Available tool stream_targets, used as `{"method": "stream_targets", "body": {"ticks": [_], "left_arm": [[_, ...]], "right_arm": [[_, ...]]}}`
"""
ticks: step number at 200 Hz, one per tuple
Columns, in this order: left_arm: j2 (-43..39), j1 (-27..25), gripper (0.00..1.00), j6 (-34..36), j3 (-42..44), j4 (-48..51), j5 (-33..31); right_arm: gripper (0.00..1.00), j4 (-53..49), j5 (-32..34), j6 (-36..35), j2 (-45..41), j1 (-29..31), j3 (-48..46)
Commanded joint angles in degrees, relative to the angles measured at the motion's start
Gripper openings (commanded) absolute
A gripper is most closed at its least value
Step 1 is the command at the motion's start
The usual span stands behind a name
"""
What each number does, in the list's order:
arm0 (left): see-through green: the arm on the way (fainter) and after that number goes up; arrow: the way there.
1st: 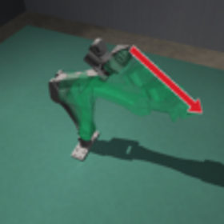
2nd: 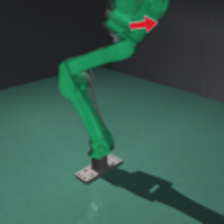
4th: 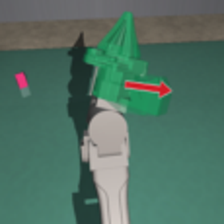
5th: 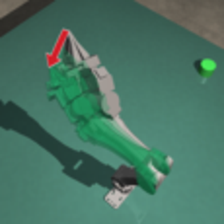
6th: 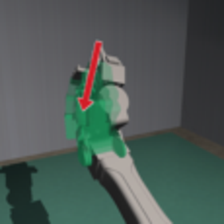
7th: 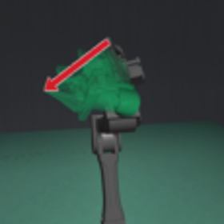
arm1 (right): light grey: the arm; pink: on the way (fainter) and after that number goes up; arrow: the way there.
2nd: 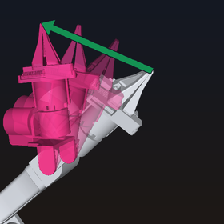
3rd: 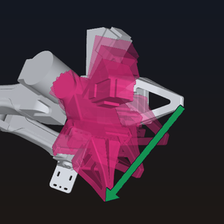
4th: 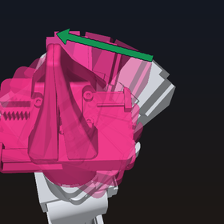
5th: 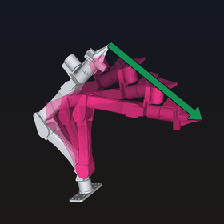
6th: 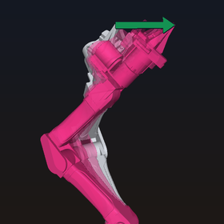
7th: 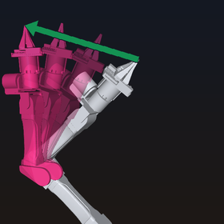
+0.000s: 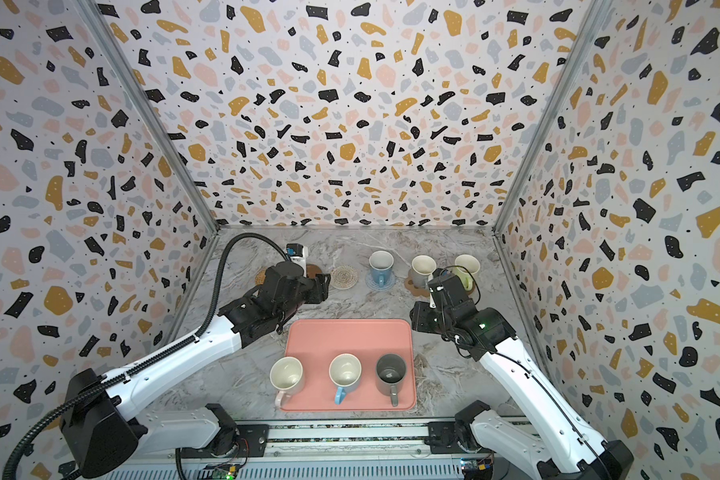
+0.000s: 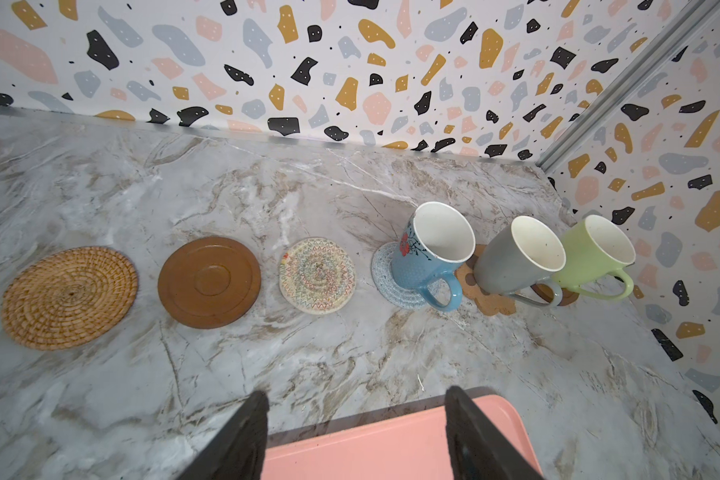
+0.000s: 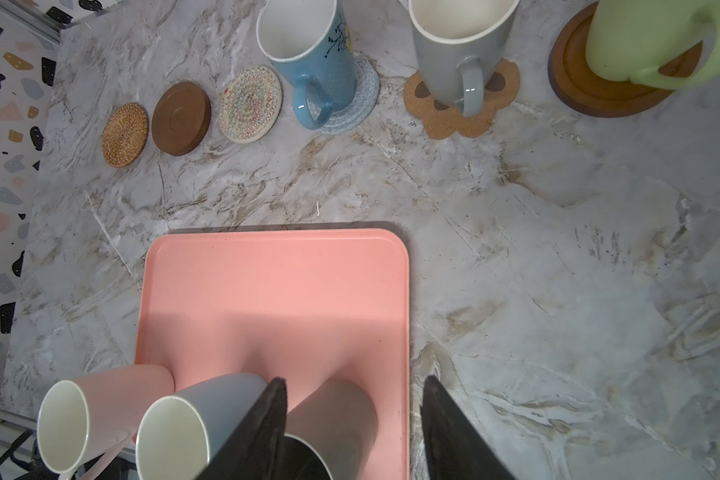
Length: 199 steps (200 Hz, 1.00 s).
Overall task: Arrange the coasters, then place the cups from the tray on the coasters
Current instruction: 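Move the right gripper over the grey mug while the left gripper draws back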
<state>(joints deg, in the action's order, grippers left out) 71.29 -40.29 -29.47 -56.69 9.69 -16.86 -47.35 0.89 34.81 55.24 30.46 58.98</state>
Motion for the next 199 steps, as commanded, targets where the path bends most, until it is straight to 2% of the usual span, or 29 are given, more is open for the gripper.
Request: {"method": "stream_targets", "body": {"ticks": [1,45,100,199], "left_arm": [[-3.03,0.39,0.69,-1.24,1.99,-3.46,-2.39],[-7.48,0.48,0.71,-3.12,6.21,-7.70,-3.84],[-9.51,0.57,0.72,-3.98,7.72,-6.44,-4.85],[-8.66,0.65,0.73,-5.25,8.01,-6.79,-5.45]], "right_arm": [[0.54,0.28,0.36,0.97,0.22,1.05,-0.27],[0.54,0.16,0.10,1.05,0.84,2.90,0.08],[0.54,1.12,-1.80,0.94,2.33,4.21,-0.20],[0.54,-9.24,-0.33,1.83,7.89,12.52,4.29]]}}
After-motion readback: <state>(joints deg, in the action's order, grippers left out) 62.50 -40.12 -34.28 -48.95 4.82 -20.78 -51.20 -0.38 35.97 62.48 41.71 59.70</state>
